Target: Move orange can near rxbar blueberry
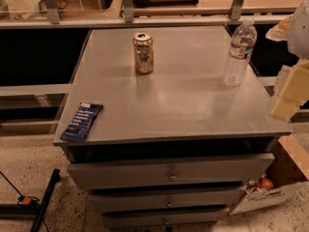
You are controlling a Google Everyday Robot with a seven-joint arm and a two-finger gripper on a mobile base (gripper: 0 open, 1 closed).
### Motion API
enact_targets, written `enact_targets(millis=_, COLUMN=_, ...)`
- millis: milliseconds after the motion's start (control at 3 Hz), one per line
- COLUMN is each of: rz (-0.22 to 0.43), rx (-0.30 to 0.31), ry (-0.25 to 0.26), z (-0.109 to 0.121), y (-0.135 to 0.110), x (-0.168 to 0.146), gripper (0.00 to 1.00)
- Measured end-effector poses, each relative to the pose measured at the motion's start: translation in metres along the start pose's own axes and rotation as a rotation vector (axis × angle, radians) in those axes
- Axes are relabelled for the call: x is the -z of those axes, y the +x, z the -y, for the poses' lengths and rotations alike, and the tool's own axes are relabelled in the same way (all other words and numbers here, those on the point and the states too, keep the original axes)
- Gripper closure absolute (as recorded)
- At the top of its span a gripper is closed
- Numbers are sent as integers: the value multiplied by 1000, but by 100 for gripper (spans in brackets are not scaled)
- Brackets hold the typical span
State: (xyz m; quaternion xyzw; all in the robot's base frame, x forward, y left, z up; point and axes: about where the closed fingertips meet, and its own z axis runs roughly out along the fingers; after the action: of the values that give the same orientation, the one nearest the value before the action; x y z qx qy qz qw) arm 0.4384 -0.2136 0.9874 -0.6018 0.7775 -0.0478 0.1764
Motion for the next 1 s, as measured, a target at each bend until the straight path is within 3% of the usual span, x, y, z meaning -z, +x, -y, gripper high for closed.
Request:
enact_targets(millis=667, rz=11, rx=16, ry=25, z=11, y=-9, x=-4, gripper=0)
enact_targets(millis=1000, rz=38, rx=46, ry=59, z=37, y=-29, x=-20, gripper=0)
